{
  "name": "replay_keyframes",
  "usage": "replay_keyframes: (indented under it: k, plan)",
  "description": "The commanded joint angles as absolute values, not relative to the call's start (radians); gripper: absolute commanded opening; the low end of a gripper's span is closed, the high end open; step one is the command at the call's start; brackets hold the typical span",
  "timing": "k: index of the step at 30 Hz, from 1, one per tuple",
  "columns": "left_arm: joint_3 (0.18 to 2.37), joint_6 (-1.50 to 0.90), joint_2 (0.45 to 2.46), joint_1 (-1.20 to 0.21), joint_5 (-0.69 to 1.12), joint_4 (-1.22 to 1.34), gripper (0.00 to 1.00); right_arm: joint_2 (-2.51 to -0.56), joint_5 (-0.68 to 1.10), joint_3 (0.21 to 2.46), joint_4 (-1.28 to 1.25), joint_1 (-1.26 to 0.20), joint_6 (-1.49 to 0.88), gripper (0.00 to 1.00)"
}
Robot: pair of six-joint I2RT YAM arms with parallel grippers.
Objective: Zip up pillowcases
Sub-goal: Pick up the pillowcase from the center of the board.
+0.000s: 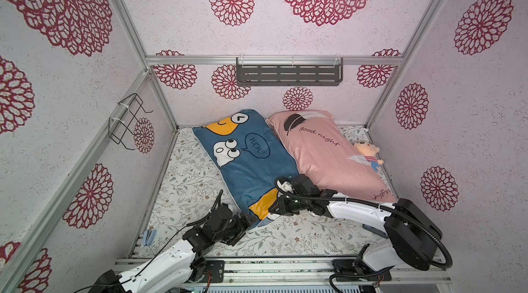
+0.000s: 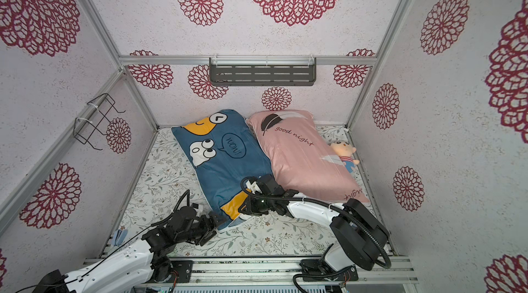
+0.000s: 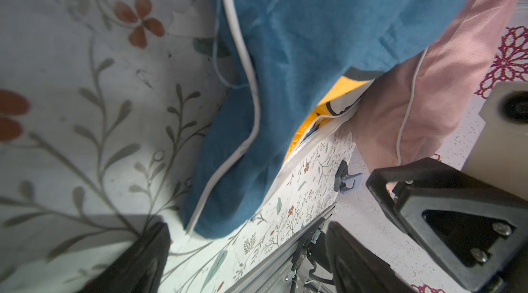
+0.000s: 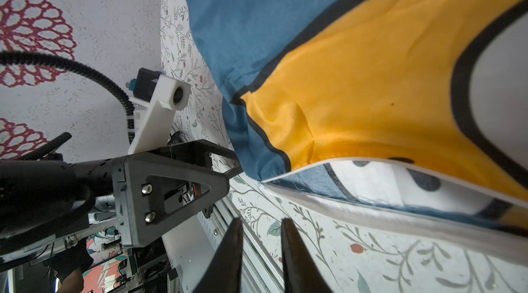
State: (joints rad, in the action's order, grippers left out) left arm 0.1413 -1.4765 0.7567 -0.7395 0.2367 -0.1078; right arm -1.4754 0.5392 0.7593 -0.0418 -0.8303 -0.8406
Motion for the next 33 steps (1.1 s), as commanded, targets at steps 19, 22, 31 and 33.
replay_keyframes:
  k: [19,22,31,33]
  plan:
    - [0.083,-1.54,0.806,-0.856,0.035,-0.064,0.36,-1.473,0.576,0.749,-0.082,-0.836,-0.854,0.24]
    - [0.108,-1.525,0.82,-0.853,0.04,-0.068,0.53,-1.496,0.602,0.752,-0.1,-0.85,-0.854,0.24]
    - [0.119,-1.501,0.884,-0.841,0.055,-0.022,0.37,-1.522,0.625,0.742,-0.084,-0.874,-0.828,0.23]
    - [0.127,-1.491,0.905,-0.841,0.056,-0.006,0.29,-1.533,0.629,0.737,-0.098,-0.884,-0.833,0.23]
